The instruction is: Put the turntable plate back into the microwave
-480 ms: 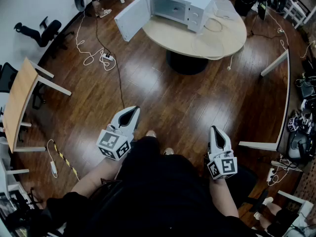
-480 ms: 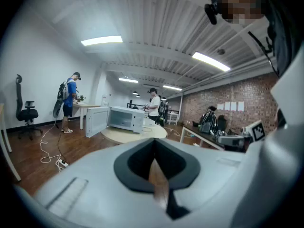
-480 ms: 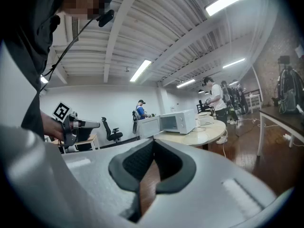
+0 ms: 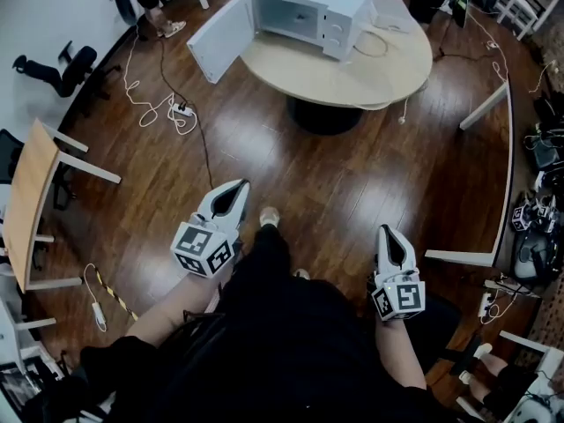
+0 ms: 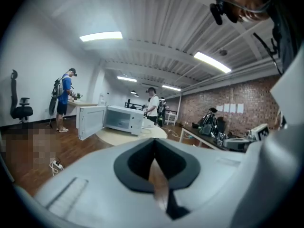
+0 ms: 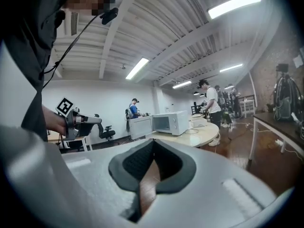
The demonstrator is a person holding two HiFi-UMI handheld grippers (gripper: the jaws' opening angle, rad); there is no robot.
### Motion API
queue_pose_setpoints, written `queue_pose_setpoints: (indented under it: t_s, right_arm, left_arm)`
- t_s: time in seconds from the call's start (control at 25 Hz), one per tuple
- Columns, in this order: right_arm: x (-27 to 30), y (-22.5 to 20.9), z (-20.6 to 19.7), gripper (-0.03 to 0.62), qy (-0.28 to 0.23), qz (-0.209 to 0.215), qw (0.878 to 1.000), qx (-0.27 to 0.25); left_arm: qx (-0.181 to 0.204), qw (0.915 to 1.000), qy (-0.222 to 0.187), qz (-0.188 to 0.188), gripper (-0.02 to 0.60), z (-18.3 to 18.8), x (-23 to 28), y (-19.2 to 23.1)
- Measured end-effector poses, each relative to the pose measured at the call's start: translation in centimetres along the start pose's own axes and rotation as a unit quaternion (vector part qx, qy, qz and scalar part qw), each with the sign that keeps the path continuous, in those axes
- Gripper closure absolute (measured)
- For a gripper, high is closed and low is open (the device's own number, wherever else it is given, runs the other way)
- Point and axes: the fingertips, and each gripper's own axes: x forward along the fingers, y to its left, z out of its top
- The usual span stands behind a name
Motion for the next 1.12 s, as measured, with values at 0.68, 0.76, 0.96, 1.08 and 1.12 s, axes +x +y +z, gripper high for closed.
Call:
queue_pose_setpoints:
  t_s: [0.68, 0.76, 0.96, 1.08, 1.12]
  right_arm:
    - [9.7, -1.4, 0.7, 0.592, 0.042, -0.063, 0.997, -0.005]
    - [11.7, -1.3, 1.5, 0.592, 0.04, -0.067, 0.997, -0.002]
    - [16.4, -0.5, 2.1, 0.592, 0.043, -0.071, 0.997, 0.006]
    - [18.8, 0.2, 2.0, 0.592, 0.047, -0.075, 0.996, 0.019]
    - [19.6, 0.5, 2.2, 0.592, 0.048, -0.076, 0.996, 0.019]
  left_arm:
    - [-0.007, 0.9991, 0.008, -0.041, 0.575, 2.5, 9.7, 10.1]
    - [-0.007, 0.9989, 0.012, -0.044, 0.575, 3.0, 10.7, 11.6]
    - [0.013, 0.9978, 0.015, -0.064, 0.575, 5.1, 13.3, 14.6]
    - [0.016, 0.9974, 0.013, -0.069, 0.575, 6.2, 14.5, 16.5]
    - [0.009, 0.9975, 0.011, -0.069, 0.575, 6.6, 14.9, 17.2]
